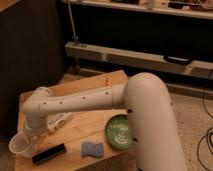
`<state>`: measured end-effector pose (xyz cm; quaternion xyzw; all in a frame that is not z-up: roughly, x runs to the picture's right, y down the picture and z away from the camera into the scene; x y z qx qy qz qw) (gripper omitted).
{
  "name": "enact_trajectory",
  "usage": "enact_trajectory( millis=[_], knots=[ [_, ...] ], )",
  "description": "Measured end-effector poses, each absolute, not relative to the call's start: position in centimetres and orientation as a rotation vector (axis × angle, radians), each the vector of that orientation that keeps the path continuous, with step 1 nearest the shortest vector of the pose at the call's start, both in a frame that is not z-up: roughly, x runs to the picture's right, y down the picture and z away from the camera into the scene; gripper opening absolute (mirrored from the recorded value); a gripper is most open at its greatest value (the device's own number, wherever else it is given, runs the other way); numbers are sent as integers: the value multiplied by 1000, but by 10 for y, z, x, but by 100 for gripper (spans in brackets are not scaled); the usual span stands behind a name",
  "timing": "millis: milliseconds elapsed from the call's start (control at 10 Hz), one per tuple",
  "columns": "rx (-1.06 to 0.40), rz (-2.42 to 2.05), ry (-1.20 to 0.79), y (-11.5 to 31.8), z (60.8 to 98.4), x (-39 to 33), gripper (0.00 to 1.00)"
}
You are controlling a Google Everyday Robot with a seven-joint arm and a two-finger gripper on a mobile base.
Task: Pick up the ceramic cup
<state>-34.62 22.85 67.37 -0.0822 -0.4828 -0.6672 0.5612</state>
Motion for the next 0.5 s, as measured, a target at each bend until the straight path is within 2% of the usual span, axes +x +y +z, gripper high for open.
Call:
enact_trajectory(
  millis=[500],
  knots=[
    [-38,-1537,-1193,147,618,-301,14]
  ],
)
